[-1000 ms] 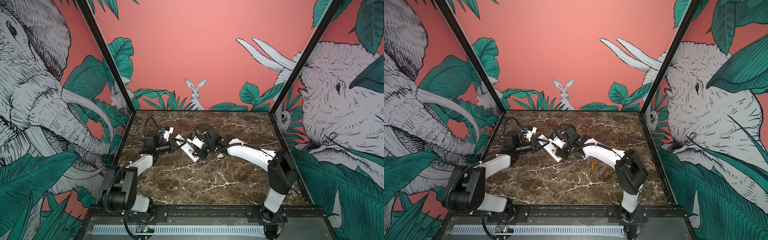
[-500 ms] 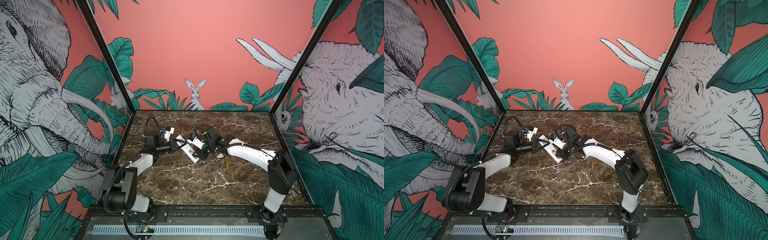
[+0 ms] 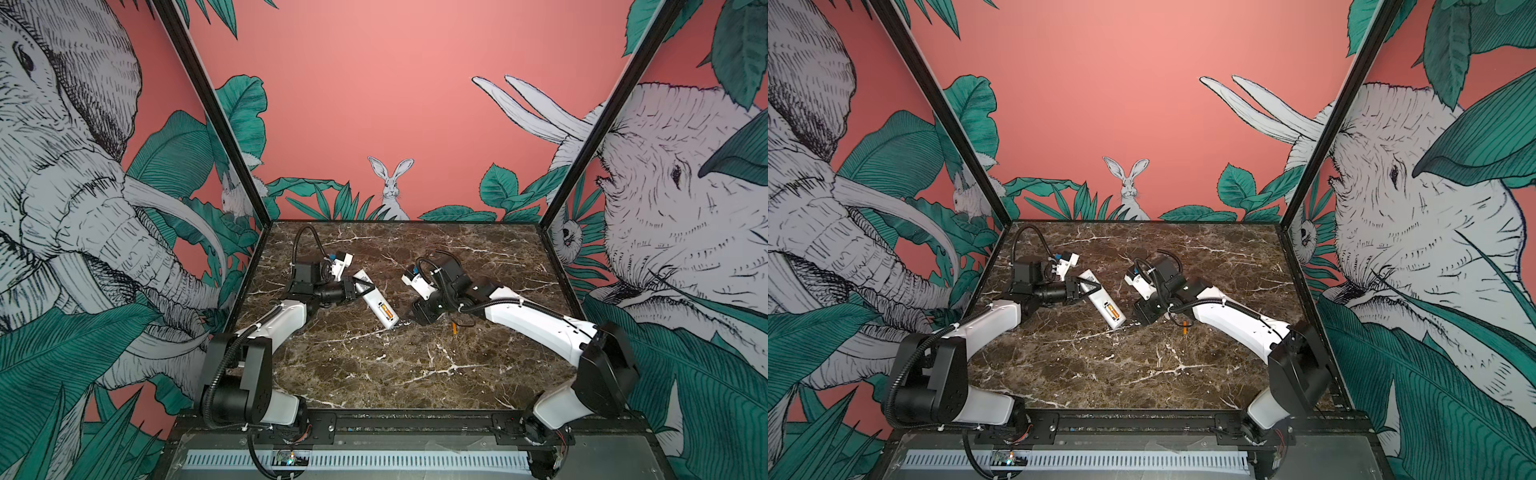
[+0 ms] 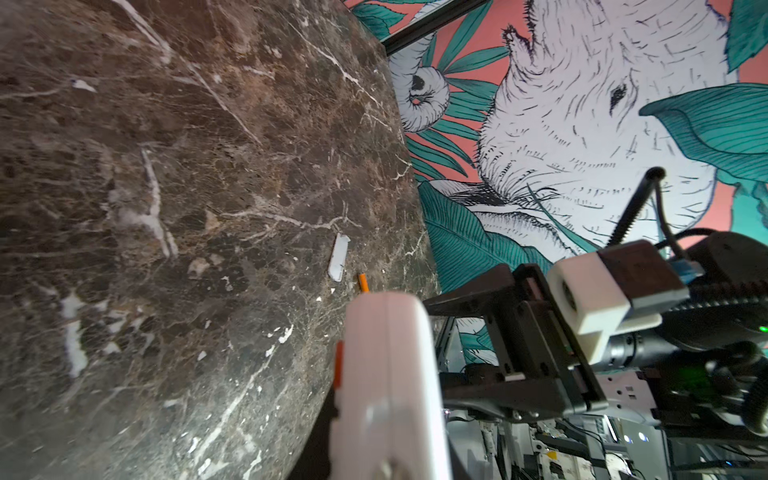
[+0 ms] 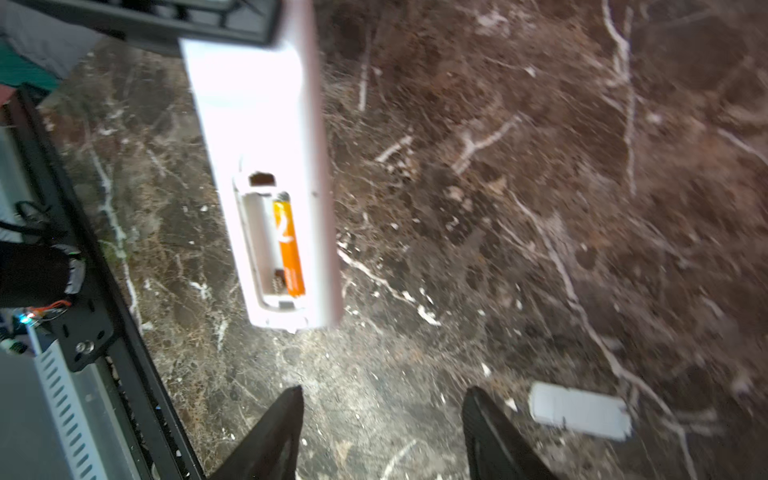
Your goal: Load the batteries into the remote control
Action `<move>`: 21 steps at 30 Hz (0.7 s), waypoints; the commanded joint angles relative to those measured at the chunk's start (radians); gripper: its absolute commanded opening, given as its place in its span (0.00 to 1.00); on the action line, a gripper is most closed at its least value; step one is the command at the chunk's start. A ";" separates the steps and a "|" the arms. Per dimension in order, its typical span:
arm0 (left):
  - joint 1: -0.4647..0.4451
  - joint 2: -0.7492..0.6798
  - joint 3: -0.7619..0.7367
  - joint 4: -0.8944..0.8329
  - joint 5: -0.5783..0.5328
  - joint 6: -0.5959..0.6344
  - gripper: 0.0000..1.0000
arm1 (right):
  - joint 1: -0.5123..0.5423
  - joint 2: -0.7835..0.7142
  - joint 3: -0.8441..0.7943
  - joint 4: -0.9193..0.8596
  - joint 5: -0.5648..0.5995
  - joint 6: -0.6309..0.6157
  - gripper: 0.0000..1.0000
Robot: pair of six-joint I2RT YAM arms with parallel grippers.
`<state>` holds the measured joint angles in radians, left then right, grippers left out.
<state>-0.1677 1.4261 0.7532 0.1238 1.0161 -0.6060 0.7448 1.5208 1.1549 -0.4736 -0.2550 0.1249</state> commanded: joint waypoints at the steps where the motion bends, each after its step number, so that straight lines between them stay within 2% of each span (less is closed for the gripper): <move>1: -0.004 -0.027 0.026 -0.047 -0.051 0.060 0.03 | -0.009 -0.031 -0.064 -0.061 0.190 0.158 0.65; 4: -0.012 -0.020 0.030 -0.045 -0.082 0.065 0.03 | -0.011 -0.057 -0.128 -0.070 0.296 0.242 0.72; 5: -0.016 -0.017 0.034 -0.045 -0.092 0.067 0.03 | -0.013 -0.065 -0.144 -0.081 0.339 0.273 0.80; 6: -0.020 -0.012 0.039 -0.045 -0.100 0.070 0.03 | -0.013 -0.072 -0.153 -0.098 0.376 0.297 0.83; 12: -0.045 0.017 0.053 -0.018 -0.133 0.069 0.03 | -0.025 -0.099 -0.188 -0.202 0.542 0.390 0.85; 15: -0.057 0.033 0.056 -0.004 -0.136 0.069 0.03 | -0.042 -0.090 -0.193 -0.235 0.563 0.407 0.85; 21: -0.071 0.053 0.061 0.014 -0.129 0.067 0.03 | -0.078 -0.029 -0.184 -0.248 0.513 0.402 0.83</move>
<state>-0.2310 1.4815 0.7849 0.1017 0.8780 -0.5526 0.6804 1.4582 0.9672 -0.6804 0.2443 0.4980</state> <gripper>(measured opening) 0.217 0.831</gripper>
